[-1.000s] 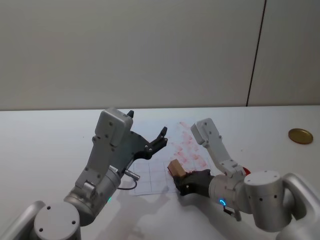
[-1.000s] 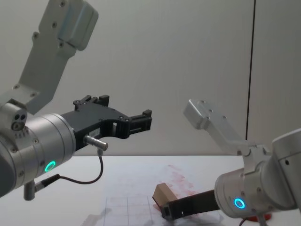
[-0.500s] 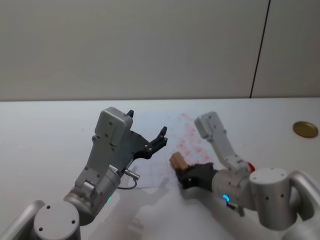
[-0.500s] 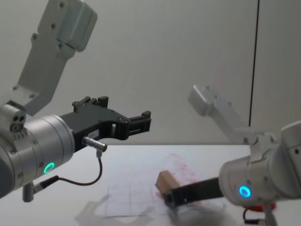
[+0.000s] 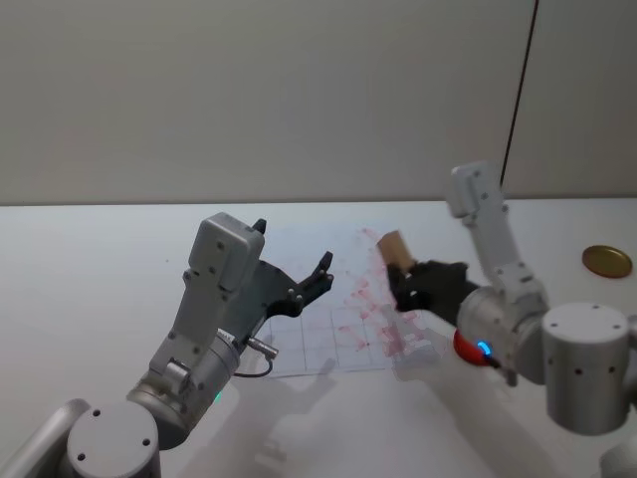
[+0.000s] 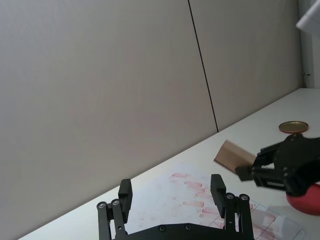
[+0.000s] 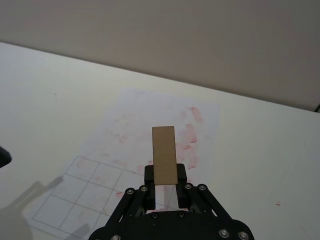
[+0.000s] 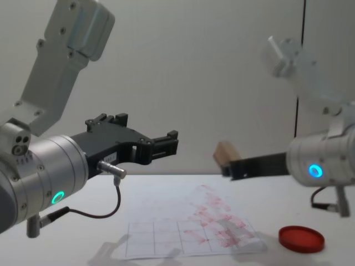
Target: Use the one hand to pick up the stamp and affix it onto the A4 paper.
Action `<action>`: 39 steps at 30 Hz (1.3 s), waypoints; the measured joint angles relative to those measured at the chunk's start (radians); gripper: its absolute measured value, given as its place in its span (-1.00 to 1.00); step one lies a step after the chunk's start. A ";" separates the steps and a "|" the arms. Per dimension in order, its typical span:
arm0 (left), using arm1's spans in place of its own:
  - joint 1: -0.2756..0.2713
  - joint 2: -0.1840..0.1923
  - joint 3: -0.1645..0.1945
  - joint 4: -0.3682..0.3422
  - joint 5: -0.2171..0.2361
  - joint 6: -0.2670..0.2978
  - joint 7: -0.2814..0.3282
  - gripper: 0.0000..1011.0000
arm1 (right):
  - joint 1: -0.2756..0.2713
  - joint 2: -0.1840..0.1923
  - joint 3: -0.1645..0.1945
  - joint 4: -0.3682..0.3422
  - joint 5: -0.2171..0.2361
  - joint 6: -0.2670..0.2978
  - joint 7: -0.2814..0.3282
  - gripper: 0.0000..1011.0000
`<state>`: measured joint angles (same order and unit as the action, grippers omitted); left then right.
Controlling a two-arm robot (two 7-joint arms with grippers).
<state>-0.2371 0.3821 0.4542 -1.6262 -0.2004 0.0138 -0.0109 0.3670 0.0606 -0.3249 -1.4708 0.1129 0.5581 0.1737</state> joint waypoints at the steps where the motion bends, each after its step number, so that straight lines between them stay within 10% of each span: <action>1: 0.000 0.000 0.000 0.000 0.000 0.000 0.000 0.96 | -0.004 0.005 0.007 -0.013 0.005 -0.003 -0.015 -0.57; 20: 0.000 0.000 0.000 0.000 0.000 0.000 0.000 0.96 | -0.070 0.062 0.092 -0.081 0.100 0.023 -0.178 -0.57; 39: 0.000 0.000 0.000 0.000 0.000 0.000 0.000 0.96 | -0.126 0.077 0.100 -0.105 0.133 0.091 -0.167 -0.56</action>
<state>-0.2371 0.3821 0.4542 -1.6262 -0.2004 0.0139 -0.0109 0.2410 0.1373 -0.2249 -1.5760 0.2458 0.6495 0.0065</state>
